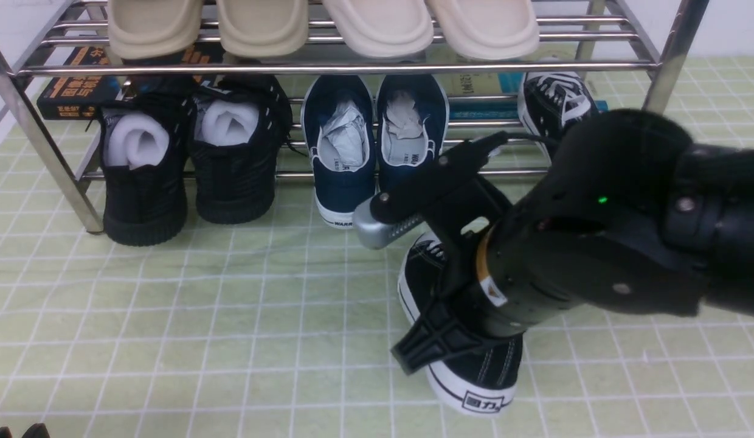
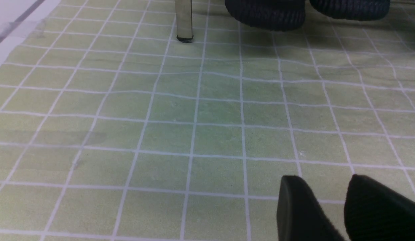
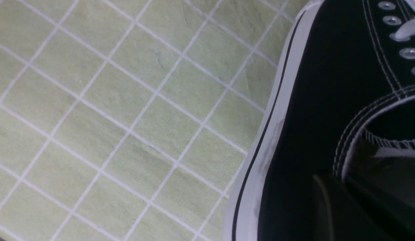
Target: Take the shoes off the shelf with your hand from the green coffee tablecloth.
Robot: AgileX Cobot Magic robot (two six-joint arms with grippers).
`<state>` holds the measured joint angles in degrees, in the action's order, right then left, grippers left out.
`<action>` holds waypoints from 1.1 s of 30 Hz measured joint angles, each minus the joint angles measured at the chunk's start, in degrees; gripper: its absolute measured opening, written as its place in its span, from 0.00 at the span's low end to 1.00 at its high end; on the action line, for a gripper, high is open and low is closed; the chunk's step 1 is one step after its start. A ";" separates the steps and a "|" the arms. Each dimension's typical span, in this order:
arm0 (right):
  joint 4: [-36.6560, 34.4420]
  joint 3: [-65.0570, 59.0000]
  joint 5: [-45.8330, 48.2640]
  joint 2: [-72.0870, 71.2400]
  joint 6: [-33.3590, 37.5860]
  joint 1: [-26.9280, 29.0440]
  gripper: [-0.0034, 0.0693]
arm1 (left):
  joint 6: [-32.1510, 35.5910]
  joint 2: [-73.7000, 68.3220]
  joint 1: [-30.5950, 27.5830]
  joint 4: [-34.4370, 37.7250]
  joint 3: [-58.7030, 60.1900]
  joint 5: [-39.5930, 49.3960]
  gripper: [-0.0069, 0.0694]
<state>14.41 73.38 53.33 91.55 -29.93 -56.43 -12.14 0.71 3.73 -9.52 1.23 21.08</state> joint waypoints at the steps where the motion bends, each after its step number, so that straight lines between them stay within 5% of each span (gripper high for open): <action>1: -0.07 0.00 -0.28 0.57 -0.06 0.00 0.08 | 0.00 0.00 0.00 0.00 0.00 0.00 0.41; 20: -12.75 0.00 -2.78 5.26 -0.58 -0.24 0.12 | 0.00 0.00 0.00 0.00 0.00 0.00 0.41; 24: -16.01 0.11 -1.62 5.26 -0.58 -0.24 0.22 | 0.00 0.00 0.00 0.00 0.00 0.00 0.41; 33: -16.06 2.69 3.12 4.73 1.90 -0.24 0.62 | 0.00 0.00 0.00 0.00 0.00 0.00 0.41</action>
<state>-1.65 76.07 56.45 96.28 -28.04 -56.68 -12.14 0.71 3.73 -9.52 1.23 21.08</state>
